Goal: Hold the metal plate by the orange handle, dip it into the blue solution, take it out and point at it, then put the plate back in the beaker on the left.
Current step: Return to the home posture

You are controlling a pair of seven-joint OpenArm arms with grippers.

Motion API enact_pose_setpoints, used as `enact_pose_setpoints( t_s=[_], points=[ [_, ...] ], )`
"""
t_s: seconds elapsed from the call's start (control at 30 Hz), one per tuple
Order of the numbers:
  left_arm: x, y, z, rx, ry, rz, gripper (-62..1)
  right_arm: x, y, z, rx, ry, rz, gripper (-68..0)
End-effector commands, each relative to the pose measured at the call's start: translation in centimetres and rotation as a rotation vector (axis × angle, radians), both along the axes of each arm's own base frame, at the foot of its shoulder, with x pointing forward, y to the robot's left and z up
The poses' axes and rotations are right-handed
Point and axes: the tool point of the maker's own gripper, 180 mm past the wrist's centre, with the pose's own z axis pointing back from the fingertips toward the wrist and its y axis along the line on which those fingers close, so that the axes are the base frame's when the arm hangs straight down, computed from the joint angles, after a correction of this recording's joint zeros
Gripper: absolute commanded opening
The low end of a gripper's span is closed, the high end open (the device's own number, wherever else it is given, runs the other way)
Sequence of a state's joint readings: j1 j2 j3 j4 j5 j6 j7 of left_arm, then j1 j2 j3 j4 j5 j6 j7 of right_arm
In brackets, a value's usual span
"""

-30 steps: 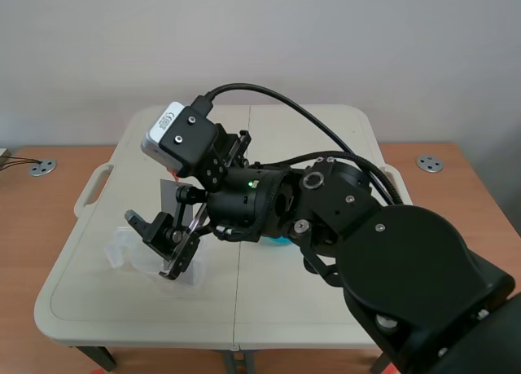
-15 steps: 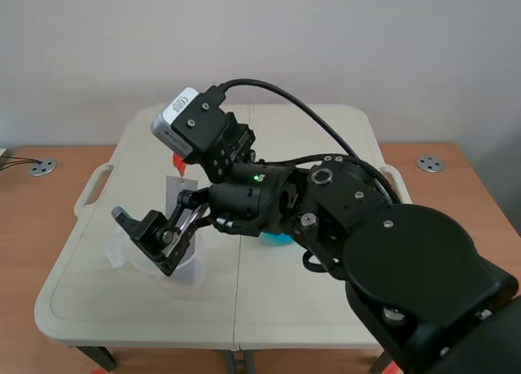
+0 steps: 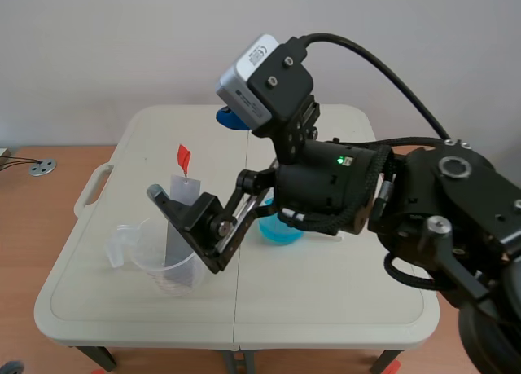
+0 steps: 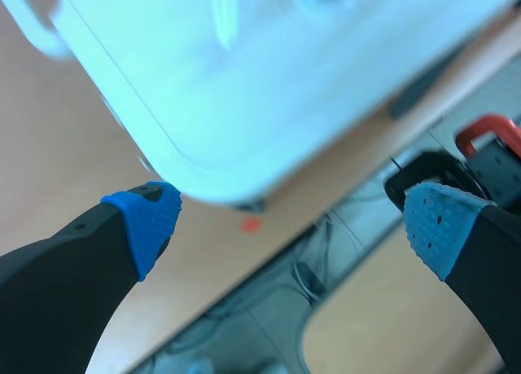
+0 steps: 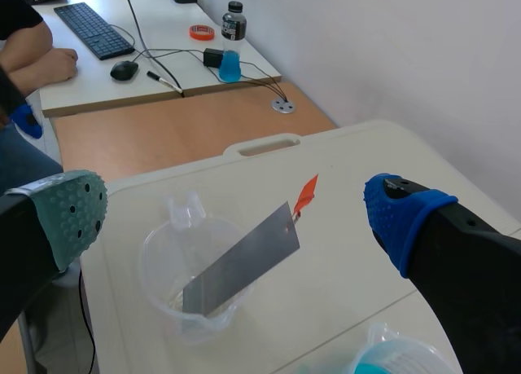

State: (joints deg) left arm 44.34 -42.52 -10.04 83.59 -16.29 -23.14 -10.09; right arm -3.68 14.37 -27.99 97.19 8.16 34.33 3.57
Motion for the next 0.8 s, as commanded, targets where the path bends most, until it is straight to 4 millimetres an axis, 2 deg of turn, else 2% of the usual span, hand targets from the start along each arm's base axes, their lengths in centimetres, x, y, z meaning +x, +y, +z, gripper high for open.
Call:
enact_pose_setpoints(
  t_s=[0.0, 0.17, 0.33, 0.53, 0.77],
  points=[
    [1.3, -0.7, 1.3, -0.036, -0.050, 0.000, -1.9, -0.2, -0.8, 0.3, 0.012, 0.003, -0.008, -1.1],
    [4.8, -1.1, 3.9, -0.071, -0.162, 0.009, -1.9, -1.5, -3.1, 0.4, 0.012, 0.041, -0.033, -1.1],
    [7.4, -1.7, 6.2, -0.091, -0.257, -0.003, -1.9, -2.6, -5.6, 0.7, -0.004, 0.058, -0.069, -1.1],
    [9.7, -3.3, 9.5, -0.116, -0.358, -0.061, -1.9, -3.7, -8.4, 0.8, -0.035, 0.083, -0.114, -1.1],
    [11.0, -6.1, 13.0, -0.150, -0.460, -0.142, -1.9, -4.6, -11.4, 0.8, -0.058, 0.120, -0.153, -1.2]
  ],
)
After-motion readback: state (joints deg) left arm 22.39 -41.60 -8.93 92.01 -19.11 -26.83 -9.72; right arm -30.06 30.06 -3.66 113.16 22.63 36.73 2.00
